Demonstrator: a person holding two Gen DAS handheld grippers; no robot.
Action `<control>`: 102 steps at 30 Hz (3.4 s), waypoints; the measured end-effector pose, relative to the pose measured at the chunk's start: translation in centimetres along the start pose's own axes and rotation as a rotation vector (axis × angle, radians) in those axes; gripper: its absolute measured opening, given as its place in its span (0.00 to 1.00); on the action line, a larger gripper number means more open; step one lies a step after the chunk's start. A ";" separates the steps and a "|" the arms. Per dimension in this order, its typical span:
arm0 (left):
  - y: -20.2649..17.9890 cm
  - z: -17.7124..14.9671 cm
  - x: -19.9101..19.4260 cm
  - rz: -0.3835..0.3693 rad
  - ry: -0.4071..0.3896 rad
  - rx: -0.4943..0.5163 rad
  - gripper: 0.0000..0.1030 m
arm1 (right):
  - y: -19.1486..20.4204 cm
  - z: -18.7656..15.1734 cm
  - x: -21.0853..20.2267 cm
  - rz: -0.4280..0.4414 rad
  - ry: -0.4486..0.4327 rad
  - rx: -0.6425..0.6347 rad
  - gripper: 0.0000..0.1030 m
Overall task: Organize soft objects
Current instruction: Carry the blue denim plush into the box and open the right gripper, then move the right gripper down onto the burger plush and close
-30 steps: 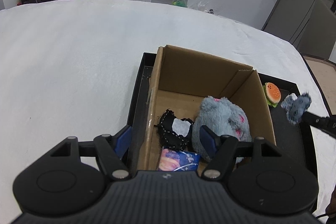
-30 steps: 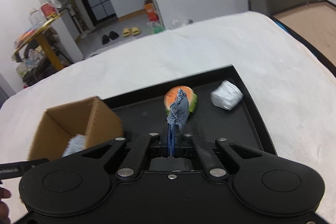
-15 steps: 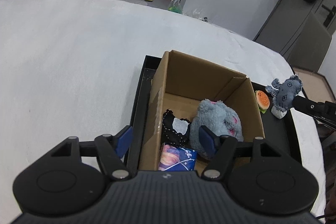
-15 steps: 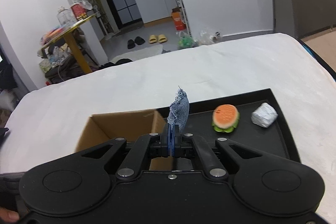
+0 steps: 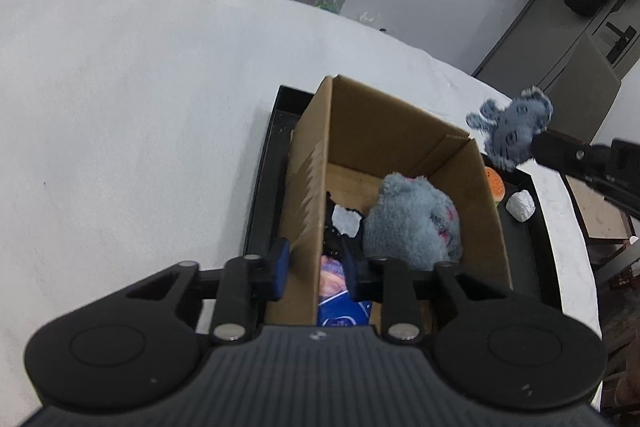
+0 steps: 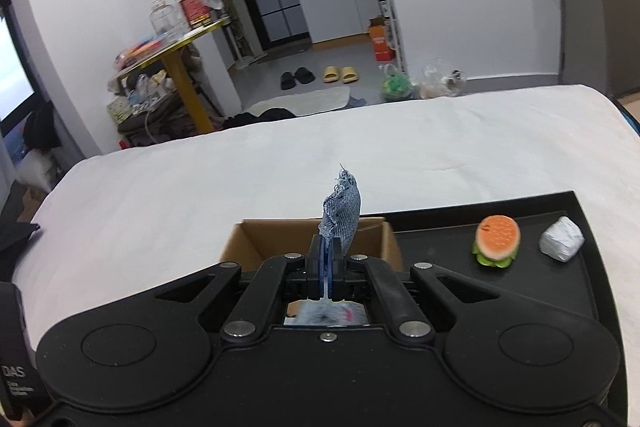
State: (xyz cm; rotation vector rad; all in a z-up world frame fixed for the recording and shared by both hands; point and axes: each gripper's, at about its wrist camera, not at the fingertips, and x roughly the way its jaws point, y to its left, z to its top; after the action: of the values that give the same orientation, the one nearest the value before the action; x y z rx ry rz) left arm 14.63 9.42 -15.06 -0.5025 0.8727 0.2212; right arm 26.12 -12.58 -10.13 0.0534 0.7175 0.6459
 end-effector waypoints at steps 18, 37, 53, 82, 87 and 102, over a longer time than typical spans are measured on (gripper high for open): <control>0.9 -0.2 0.1 -0.012 0.007 -0.007 0.16 | 3.3 -1.1 2.5 0.084 0.105 -0.018 0.17; -0.2 0.8 -0.2 0.051 0.007 0.007 0.35 | -1.5 -1.4 0.2 -0.023 0.060 0.032 0.30; -2.5 1.3 0.7 0.131 -0.010 0.059 0.55 | -5.8 -1.8 0.6 -0.111 0.015 0.075 0.75; -6.1 3.2 4.2 0.227 0.038 0.132 0.76 | -12.0 -3.5 7.1 -0.179 0.051 0.192 0.82; -6.3 3.6 4.7 0.238 0.045 0.136 0.76 | -12.6 -3.3 8.0 -0.189 0.046 0.199 0.82; -6.2 3.8 5.4 0.250 0.057 0.131 0.76 | -12.6 -3.6 9.9 -0.241 0.049 0.166 0.55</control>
State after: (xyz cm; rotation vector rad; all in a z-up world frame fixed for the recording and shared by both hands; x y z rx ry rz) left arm 23.02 5.89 -15.19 -0.2774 0.9994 0.3767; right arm 36.24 -17.75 -22.02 0.1031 0.8092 0.3576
